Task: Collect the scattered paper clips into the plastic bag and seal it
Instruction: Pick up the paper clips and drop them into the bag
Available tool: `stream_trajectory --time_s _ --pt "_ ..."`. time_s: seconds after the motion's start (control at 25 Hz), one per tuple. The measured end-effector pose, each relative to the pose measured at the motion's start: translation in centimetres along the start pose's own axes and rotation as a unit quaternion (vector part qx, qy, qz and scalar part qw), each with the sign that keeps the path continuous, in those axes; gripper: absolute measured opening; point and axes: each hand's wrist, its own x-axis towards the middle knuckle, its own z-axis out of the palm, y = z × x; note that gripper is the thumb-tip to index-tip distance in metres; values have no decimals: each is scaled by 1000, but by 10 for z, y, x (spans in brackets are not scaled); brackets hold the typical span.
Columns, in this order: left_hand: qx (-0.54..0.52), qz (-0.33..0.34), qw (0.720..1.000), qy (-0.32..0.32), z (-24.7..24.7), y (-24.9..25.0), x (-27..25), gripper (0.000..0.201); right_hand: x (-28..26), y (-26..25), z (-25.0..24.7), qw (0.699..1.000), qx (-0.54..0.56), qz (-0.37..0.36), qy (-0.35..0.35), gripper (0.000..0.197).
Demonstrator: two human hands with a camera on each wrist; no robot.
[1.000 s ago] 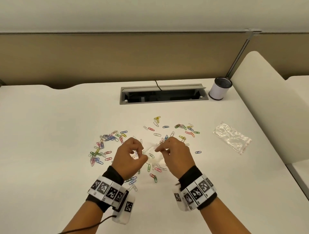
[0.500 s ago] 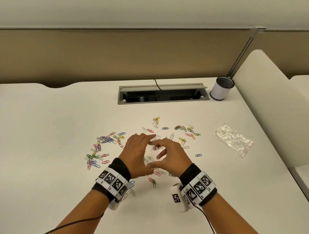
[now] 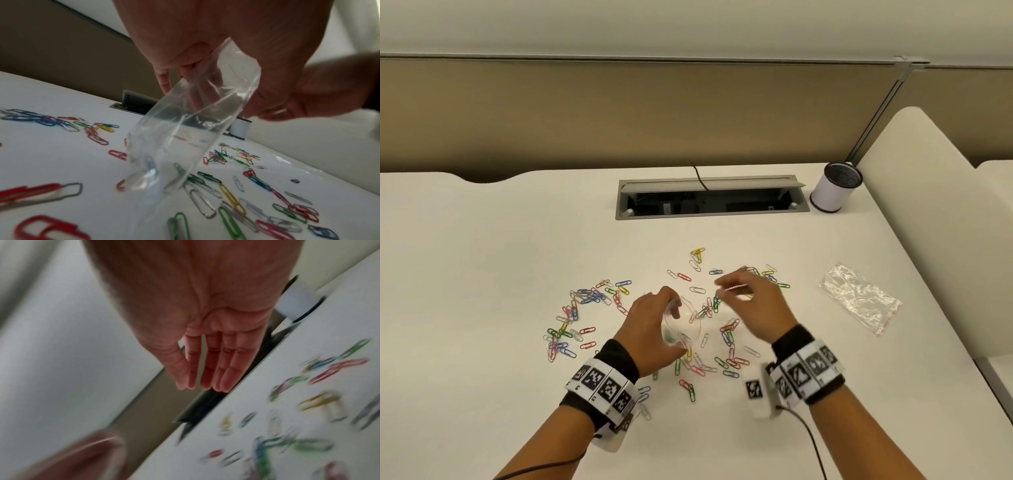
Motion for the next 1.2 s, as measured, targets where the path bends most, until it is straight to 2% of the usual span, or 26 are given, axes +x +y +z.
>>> stream_trajectory --time_s 0.08,0.16,0.24,0.44,0.56,0.64,0.8,0.96,1.04,1.2 --pt "-16 -16 1000 10 -4 -1 -2 53 27 31 -18 990 -124 61 36 26" --pt "-28 -21 999 22 -6 -1 -4 53 46 63 -27 960 -245 139 1 51" --pt "-39 -27 999 23 -6 1 -5 54 53 83 -24 949 -261 174 -27 71" --pt "-47 -50 998 6 -2 5 -9 57 27 82 3 958 -251 117 -72 86" --pt "-53 -54 997 2 1 8 -10 57 1 74 22 952 -273 84 -110 100" --pt "-62 -57 996 1 3 11 -11 57 -13 72 33 944 -300 71 -117 94" --pt "-75 -63 995 -2 9 18 -12 57 -26 75 47 938 -340 7 -71 52" --pt "-77 -69 995 -9 15 22 -16 57 -28 76 48 933 -355 -37 -52 32" --pt "-79 -70 994 -14 18 23 -19 58 -26 72 44 935 -352 -26 -44 23" --pt "-78 -71 994 -14 19 24 -26 58 -25 65 31 963 -267 25 6 13"
